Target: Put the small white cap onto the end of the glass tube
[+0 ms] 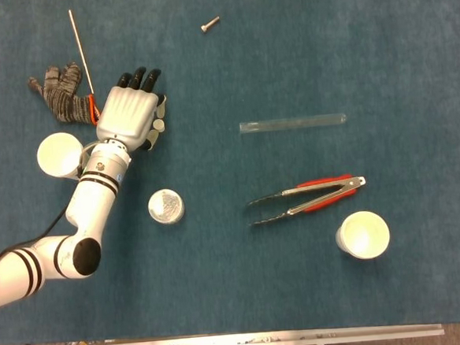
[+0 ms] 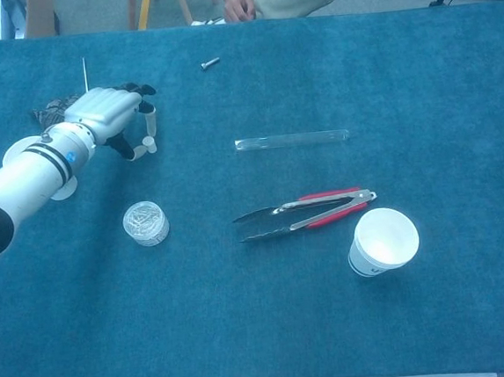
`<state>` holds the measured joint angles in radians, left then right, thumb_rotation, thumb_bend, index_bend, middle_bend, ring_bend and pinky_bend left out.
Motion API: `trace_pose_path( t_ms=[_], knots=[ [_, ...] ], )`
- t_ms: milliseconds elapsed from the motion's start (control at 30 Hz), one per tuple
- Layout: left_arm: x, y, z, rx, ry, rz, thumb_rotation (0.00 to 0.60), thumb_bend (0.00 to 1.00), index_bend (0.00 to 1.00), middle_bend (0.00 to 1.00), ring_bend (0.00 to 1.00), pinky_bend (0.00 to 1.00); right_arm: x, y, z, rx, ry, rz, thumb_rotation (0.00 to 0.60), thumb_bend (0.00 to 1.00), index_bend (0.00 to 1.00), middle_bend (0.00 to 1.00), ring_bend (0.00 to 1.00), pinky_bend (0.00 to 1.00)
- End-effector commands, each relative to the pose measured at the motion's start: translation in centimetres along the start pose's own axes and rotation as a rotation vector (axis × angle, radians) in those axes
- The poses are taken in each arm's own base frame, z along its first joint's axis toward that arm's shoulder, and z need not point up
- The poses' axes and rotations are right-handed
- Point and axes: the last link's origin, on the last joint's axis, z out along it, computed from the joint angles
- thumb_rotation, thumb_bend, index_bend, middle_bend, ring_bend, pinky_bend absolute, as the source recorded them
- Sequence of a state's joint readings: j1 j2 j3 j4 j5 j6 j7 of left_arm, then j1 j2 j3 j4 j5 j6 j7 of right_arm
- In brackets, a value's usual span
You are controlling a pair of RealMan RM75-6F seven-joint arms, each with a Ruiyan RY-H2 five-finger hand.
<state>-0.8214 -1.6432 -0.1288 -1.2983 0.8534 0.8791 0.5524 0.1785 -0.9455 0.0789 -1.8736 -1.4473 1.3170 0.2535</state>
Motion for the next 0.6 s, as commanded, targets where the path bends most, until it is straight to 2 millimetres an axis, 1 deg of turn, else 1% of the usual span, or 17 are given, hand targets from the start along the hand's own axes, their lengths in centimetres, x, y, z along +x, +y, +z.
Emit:
trace_pose_path(
  t_ms=[33, 600],
  knots=[
    [-0.05, 0.03, 0.05, 0.0, -0.001, -0.002, 0.6, 0.32, 0.44, 0.06, 0.0, 0.0, -0.01, 0.03, -0.01, -0.002, 0.0, 0.0, 0.6, 0.28, 0.37, 0.18, 0.08, 0.25],
    [-0.19, 0.25, -0.08, 0.0, -0.008, -0.023, 0.6, 0.32, 0.45, 0.07, 0.0, 0.0, 0.12, 0.21, -0.25, -0.013, 0.006, 0.002, 0.6, 0.28, 0.38, 0.18, 0.08, 0.25]
  ],
)
